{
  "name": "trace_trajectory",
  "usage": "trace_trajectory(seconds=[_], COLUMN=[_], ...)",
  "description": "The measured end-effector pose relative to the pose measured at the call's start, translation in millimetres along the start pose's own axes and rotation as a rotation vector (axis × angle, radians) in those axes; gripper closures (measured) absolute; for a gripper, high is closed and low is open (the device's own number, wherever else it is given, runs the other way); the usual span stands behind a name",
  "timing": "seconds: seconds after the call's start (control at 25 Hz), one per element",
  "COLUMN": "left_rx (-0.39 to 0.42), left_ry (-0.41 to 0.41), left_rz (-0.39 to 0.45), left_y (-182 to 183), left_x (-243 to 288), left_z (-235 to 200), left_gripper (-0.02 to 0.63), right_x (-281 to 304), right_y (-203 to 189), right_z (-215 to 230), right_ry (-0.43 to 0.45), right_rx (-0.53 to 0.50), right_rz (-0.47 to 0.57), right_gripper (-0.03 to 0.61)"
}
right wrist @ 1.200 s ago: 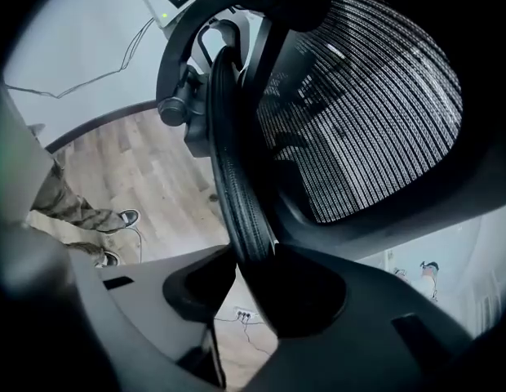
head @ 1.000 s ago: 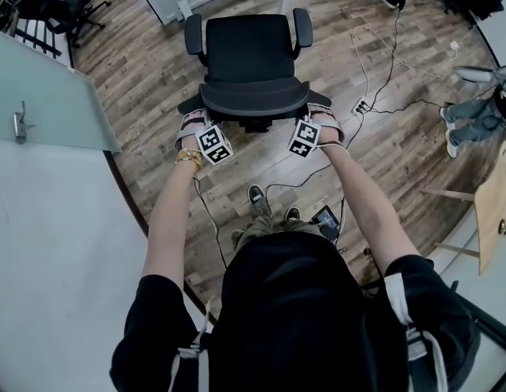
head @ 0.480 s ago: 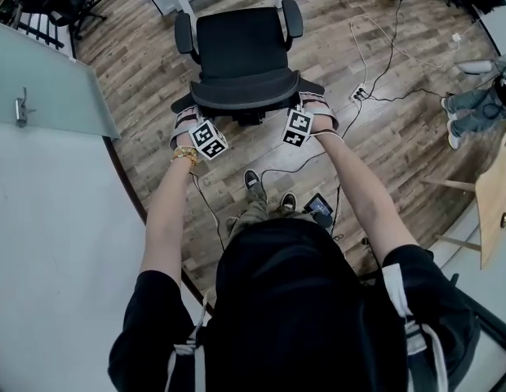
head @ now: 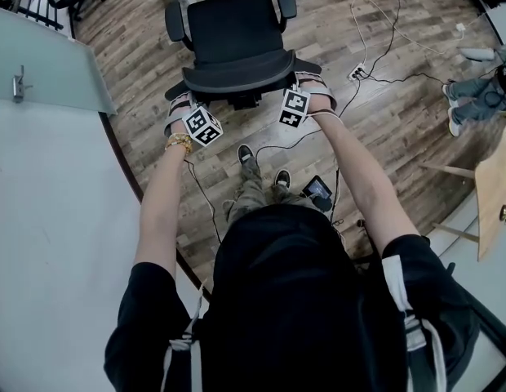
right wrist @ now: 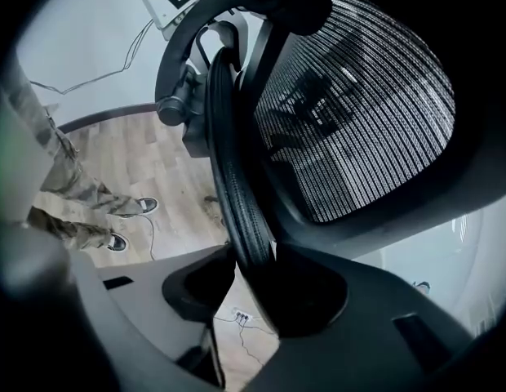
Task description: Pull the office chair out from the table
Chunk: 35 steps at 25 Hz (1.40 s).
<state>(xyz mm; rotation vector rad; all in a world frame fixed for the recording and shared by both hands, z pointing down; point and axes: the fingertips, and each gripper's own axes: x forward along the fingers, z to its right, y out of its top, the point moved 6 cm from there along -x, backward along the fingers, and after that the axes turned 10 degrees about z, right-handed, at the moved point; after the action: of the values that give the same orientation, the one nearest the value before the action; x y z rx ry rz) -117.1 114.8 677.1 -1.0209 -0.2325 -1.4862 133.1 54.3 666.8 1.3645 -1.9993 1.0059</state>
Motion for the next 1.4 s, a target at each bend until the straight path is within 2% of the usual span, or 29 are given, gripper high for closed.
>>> trace_trajectory(seconds=[0.28, 0.52, 0.76, 0.96, 1.4], left_rx=[-0.029, -0.009, 0.026, 0.052, 0.071], left_ry=[0.017, 0.029, 0.046, 0.062, 0.078], left_rz=[-0.019, -0.012, 0.039, 0.08, 0.15], left_y=[3, 4, -5, -20, -41], left_x=[-21, -31, -45, -59, -81], left_z=[26, 39, 47, 53, 70], left_gripper=[0.407, 0.407, 0.407, 0.407, 0.407], right_x=[-19, -28, -34, -42, -55], right_y=[-2, -4, 7, 20, 40], right_z=[-21, -31, -43, -63, -94], right_ry=[-0.018, -0.005, 0.006, -0.022, -0.046], right_rx=[-0.023, -0.004, 0.015, 0.014, 0.017], right_rz=[0.016, -0.003, -0.026, -0.017, -0.019], right_gripper=[0.436, 0.433, 0.431, 0.431, 0.431])
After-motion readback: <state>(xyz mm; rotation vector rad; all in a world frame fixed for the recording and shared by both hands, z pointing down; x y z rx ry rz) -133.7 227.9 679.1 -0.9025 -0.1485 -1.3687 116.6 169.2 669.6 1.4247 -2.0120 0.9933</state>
